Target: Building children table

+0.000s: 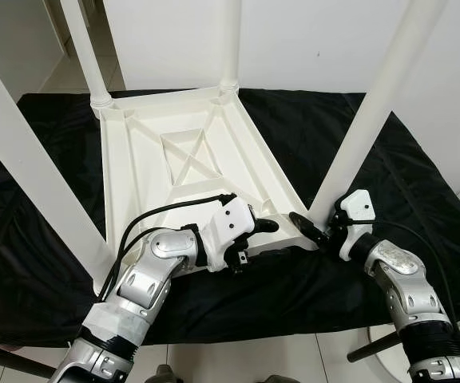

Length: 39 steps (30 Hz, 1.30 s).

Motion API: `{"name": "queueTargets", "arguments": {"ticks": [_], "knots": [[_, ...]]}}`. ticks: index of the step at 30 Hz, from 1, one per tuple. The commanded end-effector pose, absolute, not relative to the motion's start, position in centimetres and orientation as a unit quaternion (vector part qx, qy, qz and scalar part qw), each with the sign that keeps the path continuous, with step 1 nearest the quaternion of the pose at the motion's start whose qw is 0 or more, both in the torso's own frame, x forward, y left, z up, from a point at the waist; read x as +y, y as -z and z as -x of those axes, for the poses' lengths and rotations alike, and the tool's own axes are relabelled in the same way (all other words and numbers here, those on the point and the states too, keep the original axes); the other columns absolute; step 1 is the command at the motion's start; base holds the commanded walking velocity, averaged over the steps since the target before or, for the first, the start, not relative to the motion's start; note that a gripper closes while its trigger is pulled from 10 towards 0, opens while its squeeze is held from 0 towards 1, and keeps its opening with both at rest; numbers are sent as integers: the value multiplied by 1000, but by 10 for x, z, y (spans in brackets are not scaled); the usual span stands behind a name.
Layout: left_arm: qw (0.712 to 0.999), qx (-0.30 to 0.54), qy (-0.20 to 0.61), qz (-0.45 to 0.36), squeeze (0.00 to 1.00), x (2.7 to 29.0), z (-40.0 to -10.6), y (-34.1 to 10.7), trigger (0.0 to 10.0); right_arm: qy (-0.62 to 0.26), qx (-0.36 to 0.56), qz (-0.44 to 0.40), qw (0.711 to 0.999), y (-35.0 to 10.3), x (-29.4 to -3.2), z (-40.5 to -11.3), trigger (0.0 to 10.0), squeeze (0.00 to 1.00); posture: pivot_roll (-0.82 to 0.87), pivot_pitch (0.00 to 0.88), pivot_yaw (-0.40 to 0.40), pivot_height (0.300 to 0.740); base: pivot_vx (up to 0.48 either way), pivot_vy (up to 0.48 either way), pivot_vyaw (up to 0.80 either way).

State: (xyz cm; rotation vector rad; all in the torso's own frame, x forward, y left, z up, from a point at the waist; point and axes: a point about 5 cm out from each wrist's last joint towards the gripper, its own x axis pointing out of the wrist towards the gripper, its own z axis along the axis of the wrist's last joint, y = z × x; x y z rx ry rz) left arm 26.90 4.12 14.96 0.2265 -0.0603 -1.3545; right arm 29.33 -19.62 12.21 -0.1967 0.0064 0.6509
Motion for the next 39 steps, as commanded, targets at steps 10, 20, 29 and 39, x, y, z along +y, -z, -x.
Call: {"name": "queueTargets", "arguments": {"ticks": [10, 20, 29, 39], "knots": [[778, -20, 619, -103, 0, 42, -266, -147, 10000, -260, -34, 60, 963, -127, -191, -282, 10000, 0, -33, 0, 1, 740, 0, 0, 0], [777, -17, 621, -100, 0, 42, -263, -146, 10000, -117, -27, 56, 991, -128, -182, -277, 10000, 0, -38, 0, -6, 740, 0, 0, 0], [777, -14, 621, -102, 0, 45, -263, -145, 10000, 29, -1, -4, 1000, -123, -145, -269, 10000, 0, -39, 0, -8, 740, 0, 0, 0], [781, -12, 616, -98, 0, 46, -263, -145, 10000, 42, 7, -31, 999, -122, -114, -262, 10000, 0, -44, 0, -11, 740, 0, 0, 0]]}}
